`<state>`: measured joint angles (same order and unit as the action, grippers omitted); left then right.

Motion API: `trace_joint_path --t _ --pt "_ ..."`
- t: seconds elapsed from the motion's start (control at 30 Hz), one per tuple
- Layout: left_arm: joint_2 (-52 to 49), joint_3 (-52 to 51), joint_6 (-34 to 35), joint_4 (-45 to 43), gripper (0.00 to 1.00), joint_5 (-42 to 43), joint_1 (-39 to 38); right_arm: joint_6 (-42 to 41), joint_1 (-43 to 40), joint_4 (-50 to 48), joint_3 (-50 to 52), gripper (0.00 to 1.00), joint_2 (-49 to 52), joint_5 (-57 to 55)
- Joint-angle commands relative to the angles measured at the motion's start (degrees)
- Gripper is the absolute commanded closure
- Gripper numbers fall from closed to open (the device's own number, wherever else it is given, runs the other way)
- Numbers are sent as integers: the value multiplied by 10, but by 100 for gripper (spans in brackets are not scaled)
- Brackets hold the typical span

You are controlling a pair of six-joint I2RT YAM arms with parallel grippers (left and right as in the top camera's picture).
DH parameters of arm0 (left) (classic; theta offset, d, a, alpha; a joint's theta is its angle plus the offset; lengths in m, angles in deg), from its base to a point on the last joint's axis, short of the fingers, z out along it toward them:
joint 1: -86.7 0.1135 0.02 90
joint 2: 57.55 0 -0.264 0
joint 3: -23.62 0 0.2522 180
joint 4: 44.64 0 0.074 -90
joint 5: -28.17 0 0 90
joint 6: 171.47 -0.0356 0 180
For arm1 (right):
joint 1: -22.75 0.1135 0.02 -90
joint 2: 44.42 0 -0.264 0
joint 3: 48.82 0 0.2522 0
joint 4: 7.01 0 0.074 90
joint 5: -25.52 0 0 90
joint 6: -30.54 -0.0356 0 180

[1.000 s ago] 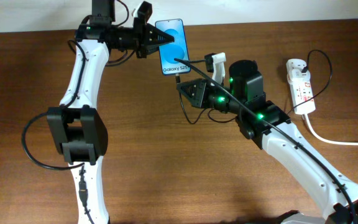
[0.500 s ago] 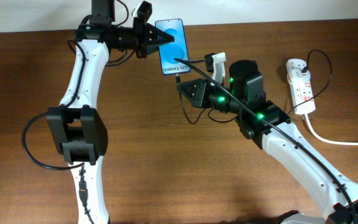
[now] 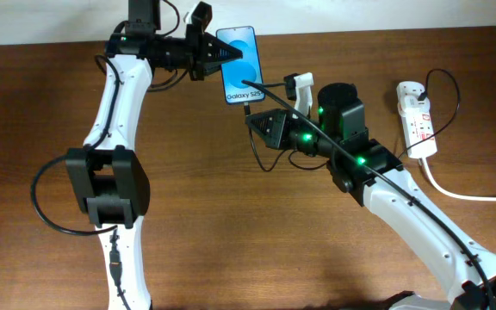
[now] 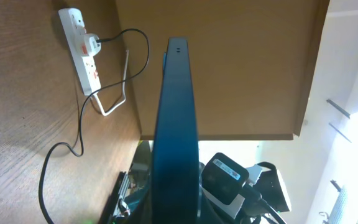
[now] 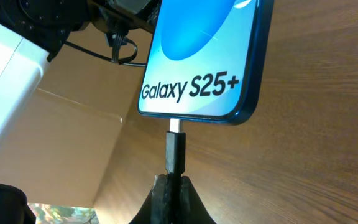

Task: Plug charger to phone and switch on socket
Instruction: 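Push the plug upward into the phone's port with the right gripper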

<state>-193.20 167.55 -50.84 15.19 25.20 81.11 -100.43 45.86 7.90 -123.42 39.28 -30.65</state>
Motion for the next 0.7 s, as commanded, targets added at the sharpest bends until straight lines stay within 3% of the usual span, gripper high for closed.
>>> trace_joint_path --t 0.0,0.67 --pt "6 7 -10 -2 100 31 -3 0 -11 -2 1 96 3 -11" --pt "6 7 -31 1 100 31 -35 -20 -29 -41 1 96 3 -17"
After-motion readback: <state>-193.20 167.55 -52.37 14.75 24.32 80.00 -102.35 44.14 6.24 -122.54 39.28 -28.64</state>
